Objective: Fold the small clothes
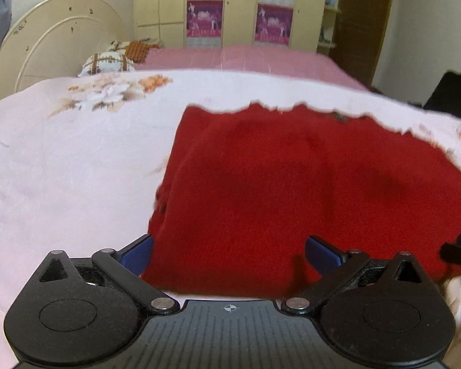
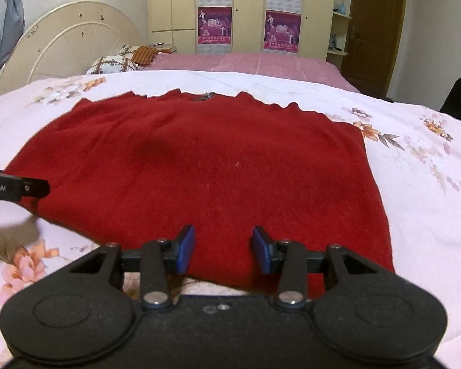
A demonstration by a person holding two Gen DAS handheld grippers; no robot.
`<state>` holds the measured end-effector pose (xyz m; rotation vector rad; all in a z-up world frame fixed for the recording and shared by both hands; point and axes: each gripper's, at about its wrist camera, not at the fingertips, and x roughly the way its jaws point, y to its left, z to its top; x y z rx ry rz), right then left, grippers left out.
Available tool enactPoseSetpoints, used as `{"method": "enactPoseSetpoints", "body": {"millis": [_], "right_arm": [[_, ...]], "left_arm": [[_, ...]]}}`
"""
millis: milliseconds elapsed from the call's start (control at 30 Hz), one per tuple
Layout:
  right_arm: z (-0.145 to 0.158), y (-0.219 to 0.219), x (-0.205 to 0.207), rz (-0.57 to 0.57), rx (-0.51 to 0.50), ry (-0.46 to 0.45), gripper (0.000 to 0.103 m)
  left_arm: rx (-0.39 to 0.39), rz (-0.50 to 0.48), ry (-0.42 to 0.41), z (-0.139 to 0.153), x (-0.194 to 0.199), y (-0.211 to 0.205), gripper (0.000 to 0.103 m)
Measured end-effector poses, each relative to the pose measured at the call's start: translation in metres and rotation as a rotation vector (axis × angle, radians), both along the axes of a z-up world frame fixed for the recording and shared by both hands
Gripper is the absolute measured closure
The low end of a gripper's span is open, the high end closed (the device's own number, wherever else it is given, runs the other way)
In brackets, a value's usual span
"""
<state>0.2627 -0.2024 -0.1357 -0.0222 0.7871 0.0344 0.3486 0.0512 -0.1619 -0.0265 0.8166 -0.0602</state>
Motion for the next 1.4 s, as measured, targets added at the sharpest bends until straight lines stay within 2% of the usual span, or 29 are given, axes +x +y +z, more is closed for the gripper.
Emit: {"method": "enactPoseSetpoints", "body": {"millis": [167, 400, 600, 767, 800, 867, 933, 1100, 1233, 1400], "right_arm": [[0.014, 0.001, 0.019, -0.005, 0.047, -0.053, 0.062], [0.014, 0.008, 0.059, -0.004, 0.057, -0.082, 0.062], [0.008, 0.012, 0.088, 0.024, 0.061, -0.078, 0.062], [-0.009, 0.006, 0.096, 0.042, -0.012, -0.061, 0.061], [-0.012, 0.003, 0.096, 0.044, -0.016, -0.068, 0.06], [-0.014, -0.002, 0.096, 0.031, -0.031, -0.08, 0.049], [-0.015, -0.008, 0.096, 0.015, -0.022, -0.083, 0.043], [-0.007, -0.008, 0.094, 0.002, -0.015, -0.065, 0.042], [0.008, -0.004, 0.085, 0.01, 0.03, -0.091, 0.042], [0.021, -0.005, 0.072, -0.011, 0.096, -0.103, 0.042]], "left_arm": [[0.001, -0.013, -0.029, 0.009, 0.021, -0.013, 0.0], [0.033, 0.013, -0.055, 0.008, 0.066, -0.021, 0.0], [0.083, 0.108, 0.001, -0.015, 0.099, -0.006, 0.0], [0.006, 0.158, 0.043, -0.032, 0.112, 0.013, 0.0], [0.02, 0.155, 0.035, -0.033, 0.113, 0.011, 0.0], [0.029, 0.154, 0.028, -0.034, 0.115, 0.009, 0.0], [0.024, 0.155, 0.032, -0.035, 0.116, 0.01, 0.0], [0.018, 0.166, 0.047, -0.028, 0.115, 0.012, 0.0], [0.037, 0.151, 0.025, -0.017, 0.1, 0.009, 0.0], [0.006, 0.147, 0.029, -0.004, 0.078, 0.011, 0.0]]}}
